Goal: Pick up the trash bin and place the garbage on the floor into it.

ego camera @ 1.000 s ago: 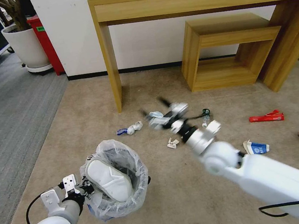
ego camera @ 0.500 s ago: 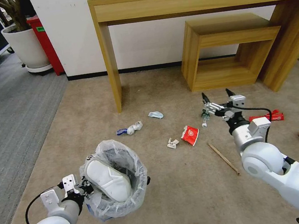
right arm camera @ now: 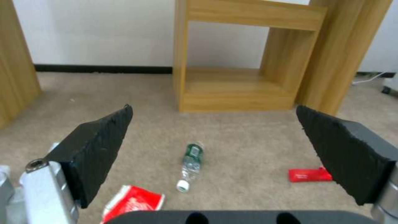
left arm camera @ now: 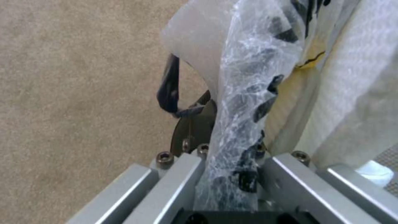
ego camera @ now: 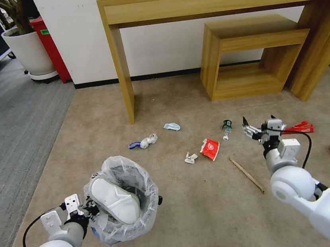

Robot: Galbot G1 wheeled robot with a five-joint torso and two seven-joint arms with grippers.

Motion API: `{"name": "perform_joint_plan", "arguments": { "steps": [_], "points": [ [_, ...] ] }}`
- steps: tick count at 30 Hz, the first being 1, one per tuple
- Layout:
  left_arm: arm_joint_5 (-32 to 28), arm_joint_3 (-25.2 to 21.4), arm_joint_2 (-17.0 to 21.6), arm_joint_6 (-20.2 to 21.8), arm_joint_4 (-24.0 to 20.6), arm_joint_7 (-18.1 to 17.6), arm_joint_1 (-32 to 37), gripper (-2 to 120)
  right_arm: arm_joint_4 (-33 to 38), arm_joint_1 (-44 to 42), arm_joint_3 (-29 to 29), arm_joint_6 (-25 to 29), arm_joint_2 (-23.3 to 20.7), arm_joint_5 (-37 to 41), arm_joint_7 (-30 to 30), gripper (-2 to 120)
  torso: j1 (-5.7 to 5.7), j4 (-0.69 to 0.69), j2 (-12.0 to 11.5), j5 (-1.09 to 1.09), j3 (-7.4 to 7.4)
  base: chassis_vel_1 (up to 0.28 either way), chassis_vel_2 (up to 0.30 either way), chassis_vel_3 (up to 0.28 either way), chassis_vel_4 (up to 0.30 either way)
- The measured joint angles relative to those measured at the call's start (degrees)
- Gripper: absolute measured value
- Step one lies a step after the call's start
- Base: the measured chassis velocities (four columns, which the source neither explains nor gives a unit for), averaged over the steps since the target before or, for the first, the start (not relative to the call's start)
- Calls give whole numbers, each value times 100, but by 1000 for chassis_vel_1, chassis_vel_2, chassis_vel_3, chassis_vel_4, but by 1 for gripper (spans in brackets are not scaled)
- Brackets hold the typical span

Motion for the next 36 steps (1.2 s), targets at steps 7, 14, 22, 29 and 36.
{"name": "perform_joint_plan", "arguments": {
  "steps": [7, 14, 22, 29, 36],
  "points": [
    [349, -92, -52, 168, 22, 231, 55, 0, -162, -135, 0, 142, 186, -176, -87, 100, 0, 0, 0, 0, 0, 0, 0, 0, 0],
    [624, -269, -92, 261, -9, 561, 220, 0, -312, -144, -61, 220, 216, -311, -197, 100, 0, 0, 0, 0, 0, 0, 0, 0, 0],
    [647, -413, -152, 149, -36, 580, 367, 0, -368, -122, -99, 285, 263, -514, -251, 100, 0, 1, 0, 2, 0, 0, 0, 0, 0],
    [641, -446, -194, 71, -39, 573, 385, 0, -442, -132, -107, 419, 277, -534, -330, 100, 0, 0, 0, 2, 0, 0, 0, 0, 0],
    [660, -360, -272, 61, 2, 551, 373, 0, -517, -89, -151, 458, 381, -534, -333, 100, 0, 1, 0, 1, 1, 0, 0, 0, 0]
  ]
}}
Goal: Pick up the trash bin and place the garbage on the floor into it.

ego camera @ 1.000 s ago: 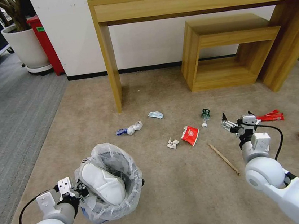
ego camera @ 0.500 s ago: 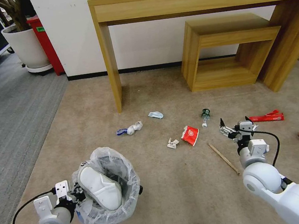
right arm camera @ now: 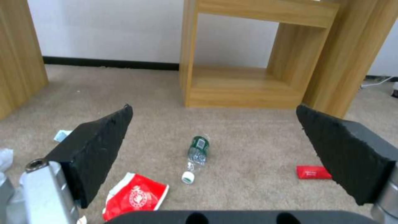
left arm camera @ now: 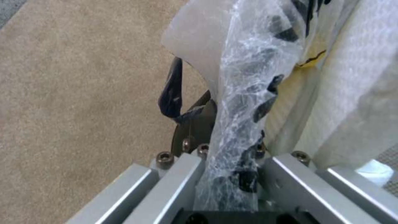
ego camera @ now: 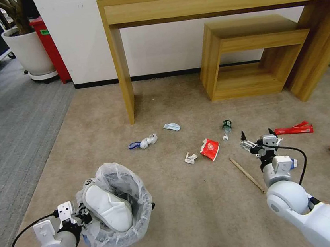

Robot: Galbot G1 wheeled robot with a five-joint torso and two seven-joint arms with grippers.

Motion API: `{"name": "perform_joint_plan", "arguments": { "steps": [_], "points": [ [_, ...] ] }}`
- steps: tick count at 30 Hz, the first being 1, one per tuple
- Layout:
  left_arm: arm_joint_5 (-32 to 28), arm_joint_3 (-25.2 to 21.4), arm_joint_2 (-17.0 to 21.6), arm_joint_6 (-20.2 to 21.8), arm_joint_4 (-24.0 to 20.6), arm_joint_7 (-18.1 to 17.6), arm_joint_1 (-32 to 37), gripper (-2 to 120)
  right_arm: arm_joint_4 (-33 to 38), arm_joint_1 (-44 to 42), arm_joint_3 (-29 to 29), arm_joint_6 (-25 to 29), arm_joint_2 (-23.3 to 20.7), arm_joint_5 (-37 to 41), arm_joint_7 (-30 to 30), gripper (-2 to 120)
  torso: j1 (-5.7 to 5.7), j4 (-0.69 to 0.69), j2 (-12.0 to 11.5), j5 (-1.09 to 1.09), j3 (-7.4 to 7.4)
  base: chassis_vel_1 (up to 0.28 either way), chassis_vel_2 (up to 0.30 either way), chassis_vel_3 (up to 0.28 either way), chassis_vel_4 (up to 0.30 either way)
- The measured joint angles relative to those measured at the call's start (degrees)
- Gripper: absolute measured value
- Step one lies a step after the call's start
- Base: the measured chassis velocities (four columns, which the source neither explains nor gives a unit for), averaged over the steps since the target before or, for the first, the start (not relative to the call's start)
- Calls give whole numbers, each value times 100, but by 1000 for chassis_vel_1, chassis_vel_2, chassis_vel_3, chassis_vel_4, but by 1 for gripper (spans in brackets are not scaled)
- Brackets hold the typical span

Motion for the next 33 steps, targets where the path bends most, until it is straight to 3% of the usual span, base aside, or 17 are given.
{"name": "perform_joint_plan", "arguments": {
  "steps": [33],
  "points": [
    [-81, -37, 35, -59, 122, -8, -19, 0, -99, 33, -52, 247, 116, -221, -126, 99, 0, 0, 0, 0, 0, 19, 22, -19, -22]
  ]
}}
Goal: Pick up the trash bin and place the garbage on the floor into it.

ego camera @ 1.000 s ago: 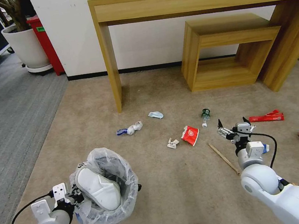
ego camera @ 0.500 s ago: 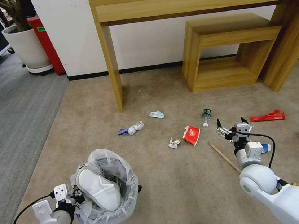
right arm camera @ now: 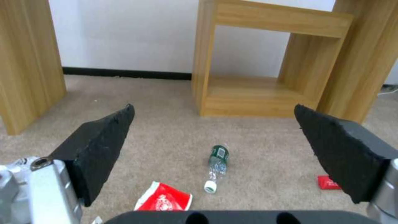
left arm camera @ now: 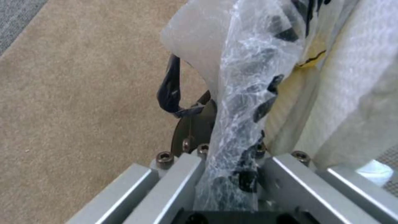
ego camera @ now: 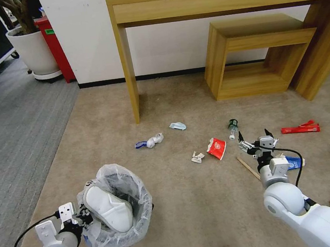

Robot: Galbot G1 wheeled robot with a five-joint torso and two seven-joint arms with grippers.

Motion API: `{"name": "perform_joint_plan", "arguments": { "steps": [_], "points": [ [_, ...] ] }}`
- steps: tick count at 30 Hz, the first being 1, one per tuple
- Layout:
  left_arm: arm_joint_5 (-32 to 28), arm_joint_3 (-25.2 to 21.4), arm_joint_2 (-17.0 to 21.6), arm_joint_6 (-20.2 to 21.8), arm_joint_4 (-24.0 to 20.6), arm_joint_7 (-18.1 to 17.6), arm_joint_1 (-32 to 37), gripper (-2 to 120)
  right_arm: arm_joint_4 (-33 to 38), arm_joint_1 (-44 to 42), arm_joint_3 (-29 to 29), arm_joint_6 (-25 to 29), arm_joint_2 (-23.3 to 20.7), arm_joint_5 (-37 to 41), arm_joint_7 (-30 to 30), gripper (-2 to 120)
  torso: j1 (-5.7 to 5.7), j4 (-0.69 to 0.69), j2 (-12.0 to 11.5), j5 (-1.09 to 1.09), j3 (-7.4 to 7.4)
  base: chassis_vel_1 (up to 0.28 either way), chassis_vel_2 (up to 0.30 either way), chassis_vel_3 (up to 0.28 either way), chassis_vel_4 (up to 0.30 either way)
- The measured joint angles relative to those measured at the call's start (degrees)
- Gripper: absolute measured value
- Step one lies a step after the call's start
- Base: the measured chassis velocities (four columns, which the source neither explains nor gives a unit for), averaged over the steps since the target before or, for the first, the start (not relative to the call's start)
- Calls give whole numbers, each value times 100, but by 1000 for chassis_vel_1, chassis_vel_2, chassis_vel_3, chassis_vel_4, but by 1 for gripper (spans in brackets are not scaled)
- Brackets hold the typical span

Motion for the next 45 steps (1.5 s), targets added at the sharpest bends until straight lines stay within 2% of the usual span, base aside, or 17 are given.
{"name": "perform_joint_plan", "arguments": {
  "steps": [16, 21, 34, 45],
  "points": [
    [-120, 20, 63, -20, 44, -72, -73, 0, 92, -65, -1, -31, 25, -32, 8, 97, 0, 0, 0, 0, 0, 0, 0, 0, 0],
    [-161, 5, 104, -22, 74, -94, -86, 0, 57, -46, -11, 54, 73, -162, 23, 100, 0, 0, 0, 0, 0, 0, 0, 0, 0],
    [-152, 41, 74, -56, 96, -88, -103, 0, 135, -47, -44, -138, 79, -160, -8, 100, -1, 0, 0, 0, -1, -4, 2, 3, -1],
    [-140, 23, 59, -97, 94, -74, -75, 0, 127, -31, -66, -118, 82, -197, -19, 100, 0, 0, 0, 1, 0, -132, 147, 136, -123]
  ]
}}
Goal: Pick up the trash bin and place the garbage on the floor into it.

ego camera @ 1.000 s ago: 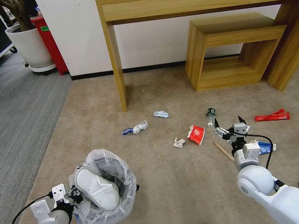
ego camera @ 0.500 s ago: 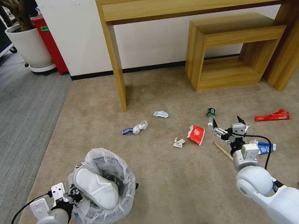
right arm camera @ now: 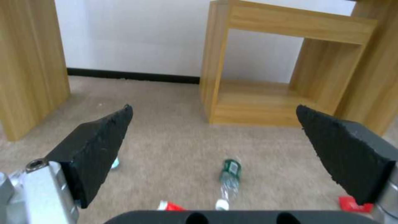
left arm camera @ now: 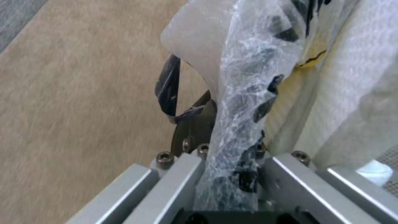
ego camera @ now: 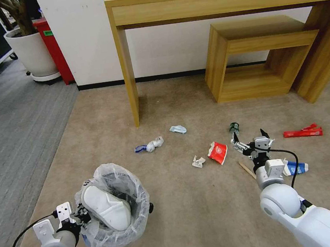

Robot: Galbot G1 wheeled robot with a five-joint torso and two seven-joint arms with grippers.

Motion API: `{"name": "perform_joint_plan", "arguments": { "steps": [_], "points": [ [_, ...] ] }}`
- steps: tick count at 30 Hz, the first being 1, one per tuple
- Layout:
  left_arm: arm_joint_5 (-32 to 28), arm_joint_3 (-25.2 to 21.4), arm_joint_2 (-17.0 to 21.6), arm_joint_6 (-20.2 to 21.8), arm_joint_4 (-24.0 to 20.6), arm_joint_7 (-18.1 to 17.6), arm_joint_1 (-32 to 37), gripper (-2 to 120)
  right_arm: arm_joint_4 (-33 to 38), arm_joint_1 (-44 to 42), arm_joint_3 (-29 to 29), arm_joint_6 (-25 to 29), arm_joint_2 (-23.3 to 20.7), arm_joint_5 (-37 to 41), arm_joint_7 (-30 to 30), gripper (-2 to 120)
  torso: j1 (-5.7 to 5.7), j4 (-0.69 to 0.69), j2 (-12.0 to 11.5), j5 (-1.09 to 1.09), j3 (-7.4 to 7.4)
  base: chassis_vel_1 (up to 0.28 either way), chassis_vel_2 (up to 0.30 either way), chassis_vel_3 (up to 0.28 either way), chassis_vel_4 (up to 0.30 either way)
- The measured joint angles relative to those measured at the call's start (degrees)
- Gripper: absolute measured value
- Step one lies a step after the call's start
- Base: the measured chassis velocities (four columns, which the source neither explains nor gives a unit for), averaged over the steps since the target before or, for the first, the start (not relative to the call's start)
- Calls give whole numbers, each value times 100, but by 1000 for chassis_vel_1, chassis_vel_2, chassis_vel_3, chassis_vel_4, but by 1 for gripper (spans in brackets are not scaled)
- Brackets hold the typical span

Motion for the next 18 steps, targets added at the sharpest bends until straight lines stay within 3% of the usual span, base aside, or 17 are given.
{"name": "perform_joint_plan", "arguments": {
  "steps": [8, 18],
  "points": [
    [27, 16, -23, -16, 17, 1, -11, 0, -18, -5, -13, 31, 11, -20, -2, 100, 1, 0, 0, -2, 1, -166, 166, 149, -152],
    [45, 25, -32, -30, 37, 7, -12, 0, -56, 7, -34, 72, 34, -41, -15, 100, 0, 1, 0, -1, 0, -82, 82, 83, -80]
  ]
}}
